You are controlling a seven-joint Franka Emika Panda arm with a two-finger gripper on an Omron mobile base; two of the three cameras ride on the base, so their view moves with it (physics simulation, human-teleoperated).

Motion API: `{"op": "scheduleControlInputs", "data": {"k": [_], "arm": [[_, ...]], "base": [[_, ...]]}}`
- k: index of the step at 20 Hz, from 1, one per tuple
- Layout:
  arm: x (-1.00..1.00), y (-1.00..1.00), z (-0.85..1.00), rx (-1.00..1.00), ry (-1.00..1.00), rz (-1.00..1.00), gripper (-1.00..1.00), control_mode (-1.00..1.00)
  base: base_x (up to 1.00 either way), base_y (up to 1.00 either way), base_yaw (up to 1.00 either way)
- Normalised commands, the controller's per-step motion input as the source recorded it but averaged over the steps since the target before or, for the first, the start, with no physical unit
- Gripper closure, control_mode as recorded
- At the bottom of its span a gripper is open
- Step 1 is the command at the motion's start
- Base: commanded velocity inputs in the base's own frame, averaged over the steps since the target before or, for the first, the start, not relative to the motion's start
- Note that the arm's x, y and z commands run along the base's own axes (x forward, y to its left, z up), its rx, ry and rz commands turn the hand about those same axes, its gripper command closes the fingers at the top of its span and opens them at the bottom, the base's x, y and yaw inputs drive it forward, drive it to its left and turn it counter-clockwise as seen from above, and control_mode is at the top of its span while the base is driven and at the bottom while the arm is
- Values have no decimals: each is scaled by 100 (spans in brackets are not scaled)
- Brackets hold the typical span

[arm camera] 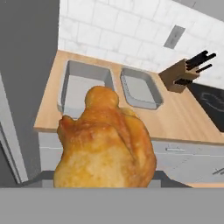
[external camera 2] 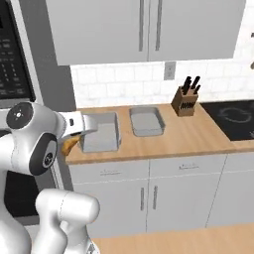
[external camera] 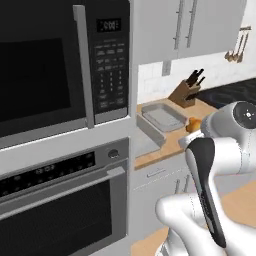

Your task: Place one mushroom and one chicken drumstick in each tupperware on the nearby counter, to pack two identical lunches.

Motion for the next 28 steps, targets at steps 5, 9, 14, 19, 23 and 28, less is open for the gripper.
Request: {"op": "scheduleControlInputs", "data": {"k": [5, 9, 14, 19, 23, 28], "arm": [[0, 0, 0, 0, 0, 0, 100, 100], [0, 0, 0, 0, 0, 0, 100, 100], [80, -35, -14, 7, 5, 41, 100, -100], [100, -23, -62, 3, 30, 29, 100, -100], [100, 0, -74, 0, 40, 0, 100, -100], [100, 0, -66, -1, 26, -1, 100, -100]], "base": [[67, -37, 59], [31, -56, 55], [8, -12, 11], [0, 0, 0], [0, 0, 0], [0, 0, 0]]}}
